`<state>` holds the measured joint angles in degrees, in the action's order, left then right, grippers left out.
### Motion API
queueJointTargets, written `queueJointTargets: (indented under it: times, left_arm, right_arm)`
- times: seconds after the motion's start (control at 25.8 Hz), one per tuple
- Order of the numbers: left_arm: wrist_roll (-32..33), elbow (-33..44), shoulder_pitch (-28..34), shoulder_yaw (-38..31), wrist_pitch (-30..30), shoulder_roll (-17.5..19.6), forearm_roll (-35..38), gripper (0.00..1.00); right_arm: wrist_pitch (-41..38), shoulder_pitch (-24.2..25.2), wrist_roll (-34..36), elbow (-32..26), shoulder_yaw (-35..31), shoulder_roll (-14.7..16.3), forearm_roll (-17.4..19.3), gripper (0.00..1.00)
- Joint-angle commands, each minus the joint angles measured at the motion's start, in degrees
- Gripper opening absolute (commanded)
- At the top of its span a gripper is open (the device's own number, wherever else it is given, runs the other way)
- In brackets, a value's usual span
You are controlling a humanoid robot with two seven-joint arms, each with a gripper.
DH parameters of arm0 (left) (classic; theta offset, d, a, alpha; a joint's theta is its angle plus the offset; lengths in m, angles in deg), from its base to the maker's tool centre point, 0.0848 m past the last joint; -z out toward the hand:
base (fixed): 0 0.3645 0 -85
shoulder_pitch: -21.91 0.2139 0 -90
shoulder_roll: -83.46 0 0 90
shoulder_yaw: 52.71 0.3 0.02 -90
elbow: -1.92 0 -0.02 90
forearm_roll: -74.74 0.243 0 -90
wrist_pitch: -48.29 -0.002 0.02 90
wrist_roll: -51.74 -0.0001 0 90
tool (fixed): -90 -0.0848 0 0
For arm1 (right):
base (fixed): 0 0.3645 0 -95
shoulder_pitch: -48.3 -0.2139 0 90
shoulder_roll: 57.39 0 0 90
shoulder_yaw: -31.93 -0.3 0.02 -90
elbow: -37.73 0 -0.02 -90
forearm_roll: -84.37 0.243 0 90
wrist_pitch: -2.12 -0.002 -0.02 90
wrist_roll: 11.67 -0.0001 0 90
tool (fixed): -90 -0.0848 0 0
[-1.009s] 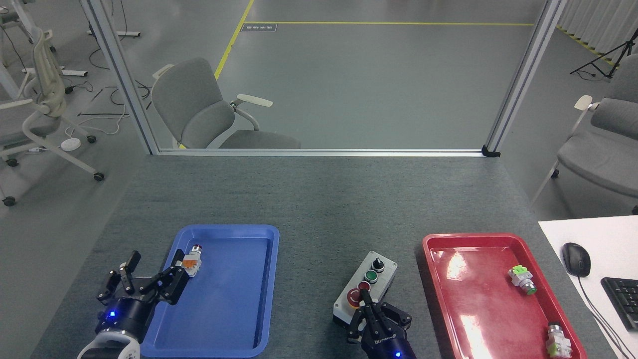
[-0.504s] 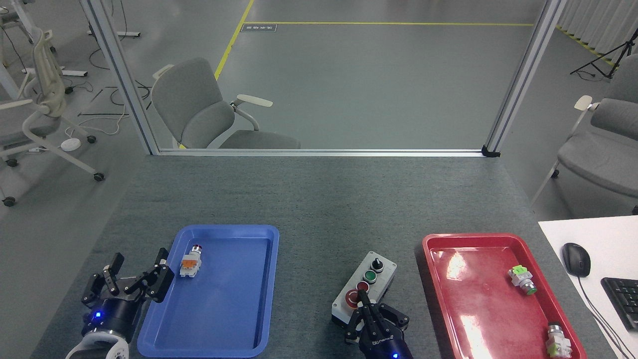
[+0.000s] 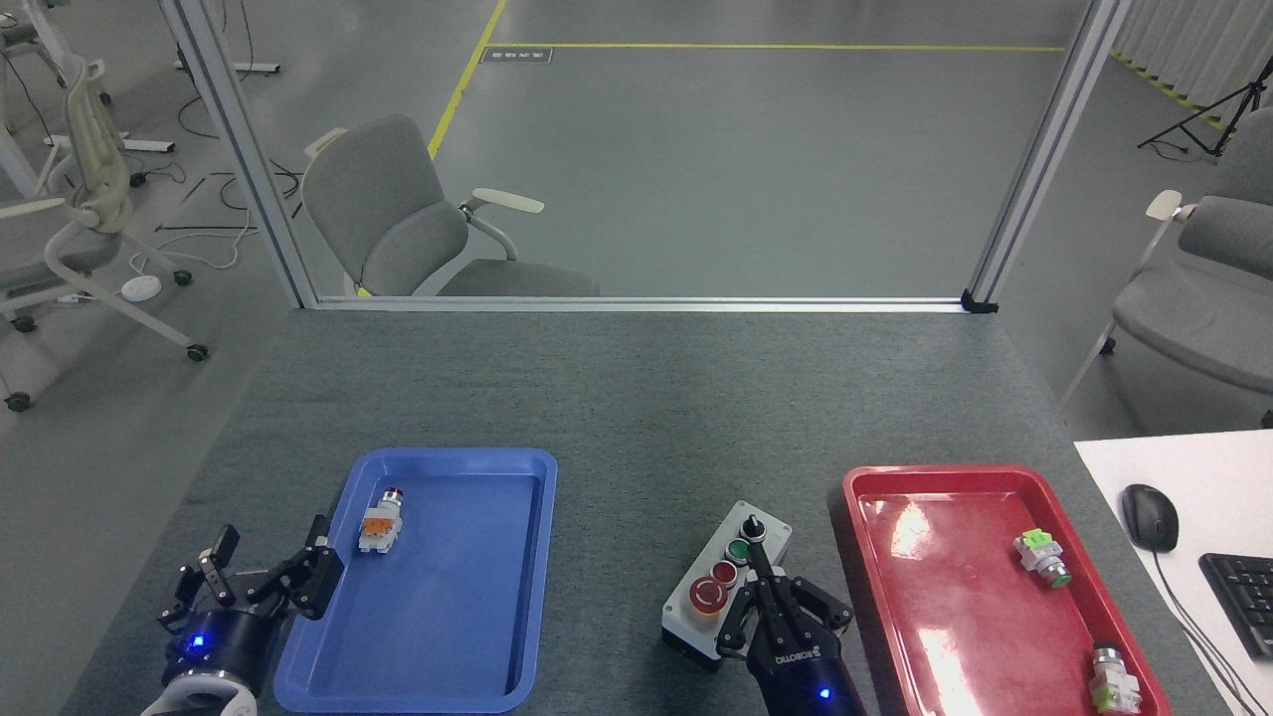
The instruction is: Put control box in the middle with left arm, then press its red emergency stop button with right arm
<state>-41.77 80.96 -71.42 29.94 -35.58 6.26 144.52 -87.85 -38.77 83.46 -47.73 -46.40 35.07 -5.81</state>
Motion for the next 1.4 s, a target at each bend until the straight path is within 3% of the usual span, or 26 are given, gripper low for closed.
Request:
queueJointTargets:
  times: [0.0, 0.04, 0.16, 0.5, 0.78, 0.89, 1.09, 1.36]
  left_arm:
    - [-0.1, 0.0, 0.2, 0.1, -0.2, -0.1, 0.1, 0.99]
    - [-0.1, 0.1, 0.1, 0.0, -0.2, -0.2, 0.1, 0.99]
    - [0.0, 0.2, -0.1, 0.0, -0.1, -0.4, -0.1, 0.99]
    - [-0.1, 0.8, -0.4, 0.0, 0.4, -0.9, -0.5, 0.99]
    - [0.0, 2.0, -0.9, 0.1, 0.5, -1.6, -0.9, 0.99]
    - [0.0, 2.8, -0.9, 0.7, 0.5, -3.6, -0.9, 0.99]
    - [0.2, 3.1, -0.2, 0.9, 0.5, -11.7, -0.3, 0.99]
    - [0.1, 1.8, -0.2, 3.5, 0.4, -11.1, 1.9, 0.99]
  right_arm:
    - [0.1, 0.9, 2.6, -1.1, -3.1, 1.1, 1.0, 0.84]
    - [-0.1, 1.3, 2.8, -1.4, -4.6, 1.1, 1.9, 0.97]
    - [-0.8, 2.4, 2.9, -2.6, -7.3, 2.6, 4.8, 0.98]
    - [-0.8, 5.7, 3.8, -3.0, -14.6, 4.6, 4.9, 0.98]
    - [-0.6, 5.9, 4.5, -4.4, -15.1, 5.4, 5.9, 0.98]
    - [-0.6, 5.9, 4.5, -5.5, -15.1, 6.0, 7.0, 0.98]
    - [-0.1, 5.9, 4.5, -5.9, -15.1, 6.5, 7.3, 0.98]
    - [0.4, 3.8, 4.5, -5.1, -14.5, 7.0, 7.7, 0.98]
